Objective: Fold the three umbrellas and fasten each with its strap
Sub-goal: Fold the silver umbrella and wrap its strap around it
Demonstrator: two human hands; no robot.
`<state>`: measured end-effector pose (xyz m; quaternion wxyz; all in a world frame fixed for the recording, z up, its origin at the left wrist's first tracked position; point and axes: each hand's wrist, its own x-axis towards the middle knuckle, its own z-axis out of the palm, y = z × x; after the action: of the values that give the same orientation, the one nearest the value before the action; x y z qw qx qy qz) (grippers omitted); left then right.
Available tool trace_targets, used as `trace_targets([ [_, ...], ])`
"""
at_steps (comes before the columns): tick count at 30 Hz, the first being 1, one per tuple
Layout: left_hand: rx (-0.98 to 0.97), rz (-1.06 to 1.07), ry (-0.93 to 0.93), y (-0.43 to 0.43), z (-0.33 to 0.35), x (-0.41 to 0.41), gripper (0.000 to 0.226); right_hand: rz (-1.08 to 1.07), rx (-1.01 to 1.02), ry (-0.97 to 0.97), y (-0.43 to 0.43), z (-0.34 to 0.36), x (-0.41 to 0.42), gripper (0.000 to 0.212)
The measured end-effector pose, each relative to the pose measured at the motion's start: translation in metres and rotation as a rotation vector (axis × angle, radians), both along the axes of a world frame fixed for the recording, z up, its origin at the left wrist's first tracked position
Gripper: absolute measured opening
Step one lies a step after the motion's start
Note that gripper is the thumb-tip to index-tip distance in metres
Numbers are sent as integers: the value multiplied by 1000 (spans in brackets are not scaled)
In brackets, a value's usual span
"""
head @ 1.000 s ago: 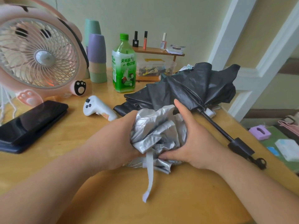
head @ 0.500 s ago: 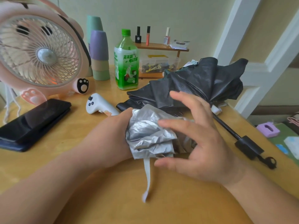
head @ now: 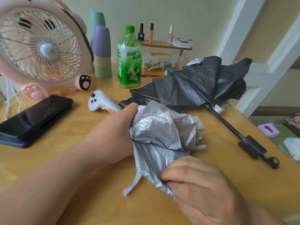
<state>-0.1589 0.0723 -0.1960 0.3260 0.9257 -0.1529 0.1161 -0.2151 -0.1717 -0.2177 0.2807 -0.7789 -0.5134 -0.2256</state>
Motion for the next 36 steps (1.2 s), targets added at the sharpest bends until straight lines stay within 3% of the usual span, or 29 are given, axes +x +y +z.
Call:
trace_targets([
  [5, 20, 17, -16, 1, -3, 3, 44, 49, 57, 255, 2, 5, 6, 5],
  [8, 1, -18, -35, 0, -3, 2, 44, 14, 312, 625, 2, 26, 5, 24],
  [9, -5, -28, -38, 0, -2, 1, 45, -21, 431, 647, 4, 32, 8, 28],
  [11, -18, -41, -39, 1, -3, 0, 46, -185, 523, 506, 7, 41, 17, 25],
  [17, -26, -42, -33, 2, -1, 0, 49, -360, 284, 432, 22, 47, 19, 18],
  [22, -48, -58, -19, 2, -1, 1, 50, -511, 71, 343, 34, 56, 25, 37],
  [25, -55, -54, 2, 5, -1, 0, 53, -465, 18, 302, 37, 63, 31, 39],
  [28, -61, -37, 13, 7, 0, 1, 57, -284, 203, 561, 31, 66, 38, 32],
  [32, -18, -8, 22, 3, -1, 2, 59, -134, 722, 966, 18, 61, 41, 23],
  [34, -6, -10, 21, 2, -2, 3, 60, -168, 791, 1003, 15, 58, 40, 24],
  [36, 0, -11, 15, 3, -3, 4, 60, -244, 695, 948, 13, 60, 38, 27],
])
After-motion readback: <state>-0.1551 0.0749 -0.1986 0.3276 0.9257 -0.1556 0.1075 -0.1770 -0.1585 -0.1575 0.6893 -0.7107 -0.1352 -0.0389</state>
